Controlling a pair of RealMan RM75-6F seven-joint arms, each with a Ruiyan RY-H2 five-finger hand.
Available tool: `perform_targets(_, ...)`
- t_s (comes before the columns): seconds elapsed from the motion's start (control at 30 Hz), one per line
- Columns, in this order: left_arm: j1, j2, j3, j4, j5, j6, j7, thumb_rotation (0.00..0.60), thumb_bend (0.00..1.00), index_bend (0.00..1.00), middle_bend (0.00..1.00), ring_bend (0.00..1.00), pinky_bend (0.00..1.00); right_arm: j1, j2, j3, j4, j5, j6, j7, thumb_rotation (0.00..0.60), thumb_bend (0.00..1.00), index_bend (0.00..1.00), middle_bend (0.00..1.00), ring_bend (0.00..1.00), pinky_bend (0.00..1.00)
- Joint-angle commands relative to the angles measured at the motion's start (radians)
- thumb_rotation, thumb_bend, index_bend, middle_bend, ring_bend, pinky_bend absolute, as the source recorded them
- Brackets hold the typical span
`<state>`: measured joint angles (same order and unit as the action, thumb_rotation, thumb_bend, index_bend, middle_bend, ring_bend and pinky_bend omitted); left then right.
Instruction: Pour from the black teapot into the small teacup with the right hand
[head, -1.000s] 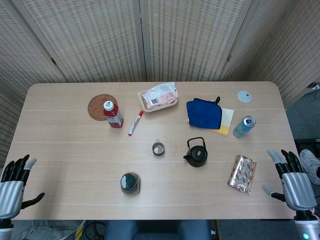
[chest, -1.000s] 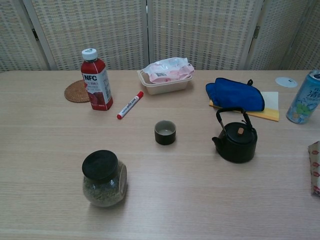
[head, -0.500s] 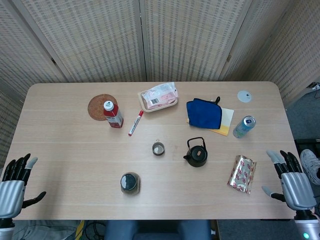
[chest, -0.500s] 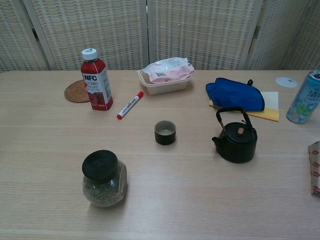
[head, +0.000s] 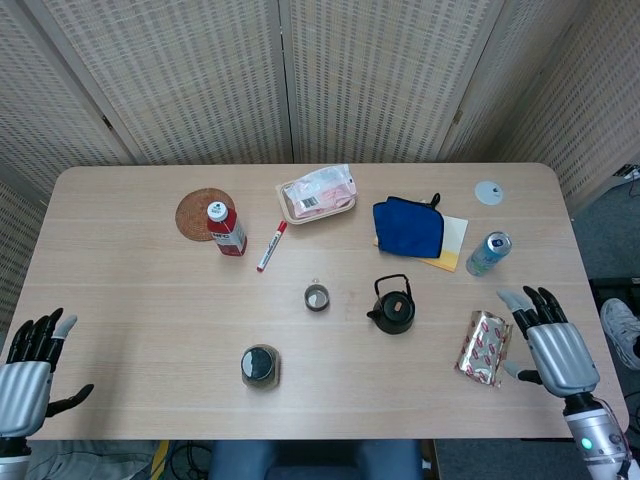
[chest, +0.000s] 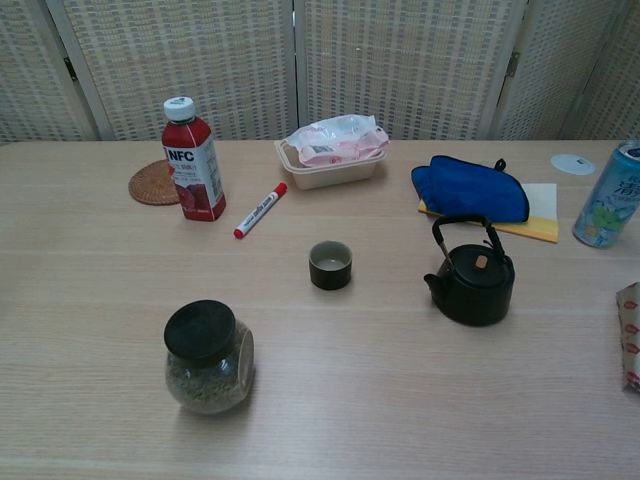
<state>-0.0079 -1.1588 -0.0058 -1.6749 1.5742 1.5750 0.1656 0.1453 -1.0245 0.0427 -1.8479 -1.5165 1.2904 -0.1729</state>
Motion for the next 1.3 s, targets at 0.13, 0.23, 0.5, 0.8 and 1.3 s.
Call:
perform_targets(0.13, 0.003, 0.000, 0.003, -0.002, 0.000, 0.002, 0.004, 0.600, 0.00, 0.07, 0.00, 0.00, 0.00, 0.155, -0.001, 0.071, -0.050, 0.108, -0.190, -0.057, 0.600, 0.10, 0.09, 0.17, 0.02, 0.00)
perform_targets(0.23, 0.006, 0.002, 0.003, -0.005, -0.001, 0.005, 0.008, 0.600, 0.00, 0.07, 0.00, 0.00, 0.00, 0.219, -0.041, 0.102, -0.035, 0.155, -0.251, -0.077, 0.600, 0.15, 0.09, 0.23, 0.05, 0.00)
perform_targets(0.5, 0.014, 0.009, 0.006, -0.009, -0.005, 0.012, 0.012, 0.600, 0.00, 0.07, 0.00, 0.00, 0.00, 0.352, -0.133, 0.147, 0.004, 0.298, -0.362, -0.173, 0.600, 0.15, 0.09, 0.29, 0.07, 0.00)
perform_targets(0.8, 0.019, 0.012, 0.007, -0.005, -0.007, 0.015, 0.008, 0.600, 0.00, 0.07, 0.00, 0.00, 0.00, 0.488, -0.233, 0.168, 0.088, 0.485, -0.424, -0.306, 0.600, 0.15, 0.09, 0.29, 0.07, 0.00)
perform_targets(1.3, 0.027, 0.019, 0.003, 0.003, -0.018, 0.021, -0.001, 0.600, 0.00, 0.07, 0.00, 0.00, 0.00, 0.659, -0.369, 0.152, 0.255, 0.733, -0.503, -0.369, 0.600, 0.20, 0.11, 0.29, 0.07, 0.00)
